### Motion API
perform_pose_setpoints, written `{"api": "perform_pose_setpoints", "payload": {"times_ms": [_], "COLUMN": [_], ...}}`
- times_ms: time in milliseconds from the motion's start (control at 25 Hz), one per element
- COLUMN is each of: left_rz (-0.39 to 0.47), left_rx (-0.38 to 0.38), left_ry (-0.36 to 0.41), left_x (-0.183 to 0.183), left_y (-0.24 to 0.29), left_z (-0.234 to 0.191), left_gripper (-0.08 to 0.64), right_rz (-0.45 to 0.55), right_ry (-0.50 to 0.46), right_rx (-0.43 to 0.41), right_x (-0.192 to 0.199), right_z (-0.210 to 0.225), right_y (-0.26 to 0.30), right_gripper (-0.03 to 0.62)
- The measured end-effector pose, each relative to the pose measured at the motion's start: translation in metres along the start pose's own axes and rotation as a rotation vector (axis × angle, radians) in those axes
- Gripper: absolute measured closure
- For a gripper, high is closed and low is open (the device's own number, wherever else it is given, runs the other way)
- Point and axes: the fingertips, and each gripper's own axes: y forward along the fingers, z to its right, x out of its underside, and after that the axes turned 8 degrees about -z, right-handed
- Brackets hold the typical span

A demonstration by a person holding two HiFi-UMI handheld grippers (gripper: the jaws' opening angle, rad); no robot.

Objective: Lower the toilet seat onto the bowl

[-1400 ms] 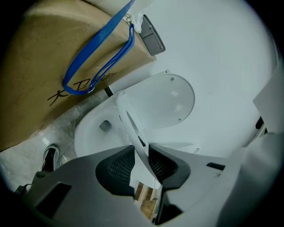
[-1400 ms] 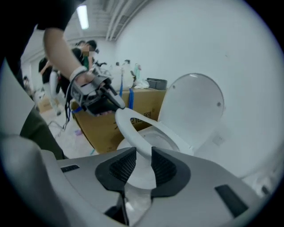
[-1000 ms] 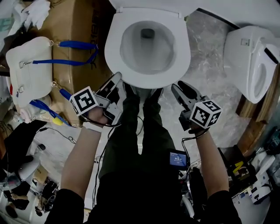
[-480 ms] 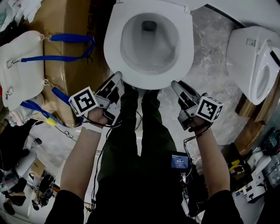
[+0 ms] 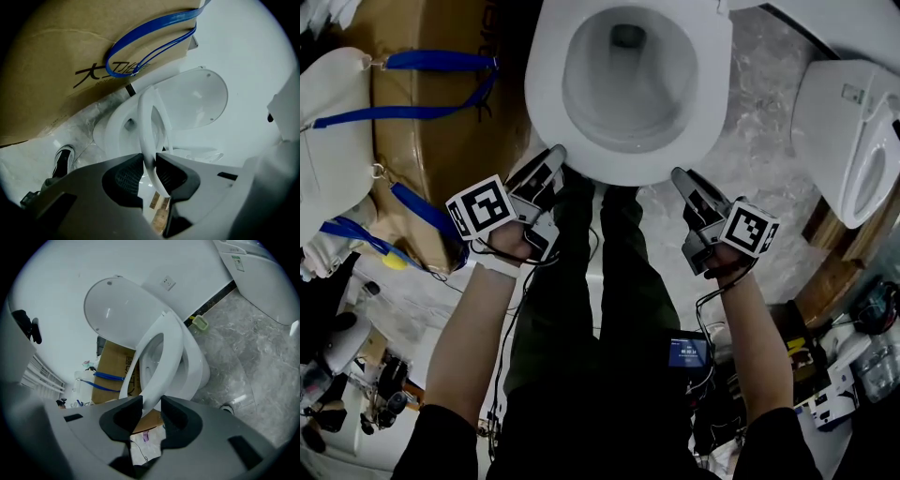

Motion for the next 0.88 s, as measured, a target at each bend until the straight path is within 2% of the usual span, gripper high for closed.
{"api": "perform_pose_setpoints", "payload": {"times_ms": [400,880], "left_rz": [-0.064,-0.091], "left_rx": [-0.084,-0.140], "left_ry": [0.041,0.040], "left_x": [0.002,-0.002], "left_y": [0.017,0.038], "left_z": [-0.041,-0.082], "left_gripper": [0.469,0.469], "right_rz": [-0.052,-0.075], "right_ry": [-0.007,-0.009], "right_rx": [0.057,0.128], "right_x": [0.009,0.013], "right_z": [0.035,0.069], "right_y": [0.027,0.059], "right_gripper": [0.455,0.454]}}
